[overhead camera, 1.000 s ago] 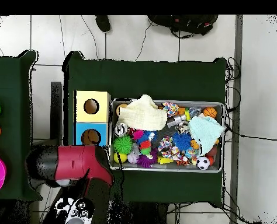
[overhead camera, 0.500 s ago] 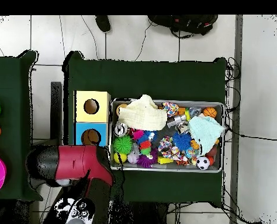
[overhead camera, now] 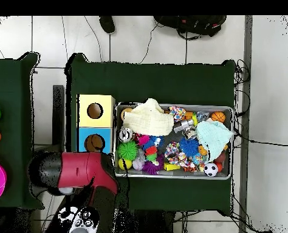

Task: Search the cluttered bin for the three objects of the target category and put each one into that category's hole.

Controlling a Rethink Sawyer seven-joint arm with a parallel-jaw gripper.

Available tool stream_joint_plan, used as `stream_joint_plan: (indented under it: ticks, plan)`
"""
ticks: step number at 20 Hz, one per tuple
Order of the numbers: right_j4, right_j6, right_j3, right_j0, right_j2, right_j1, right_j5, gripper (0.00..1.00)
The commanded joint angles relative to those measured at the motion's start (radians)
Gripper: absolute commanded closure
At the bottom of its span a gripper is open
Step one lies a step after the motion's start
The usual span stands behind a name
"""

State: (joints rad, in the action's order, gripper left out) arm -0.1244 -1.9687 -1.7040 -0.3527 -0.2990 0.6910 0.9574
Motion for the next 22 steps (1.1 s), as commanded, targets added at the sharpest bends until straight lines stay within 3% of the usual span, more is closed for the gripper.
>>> stream_joint_plan:
  ticks: [1,14,22]
  plan:
    - [-0.041,-0.225,-0.062,0.039,0.02,-0.005,-0.04,0.0]
    - [-0.044,-0.229,-0.037,0.043,0.023,-0.02,-0.028,0.0]
    - [-0.059,-0.265,-0.109,0.005,0.037,-0.043,-0.157,0.0]
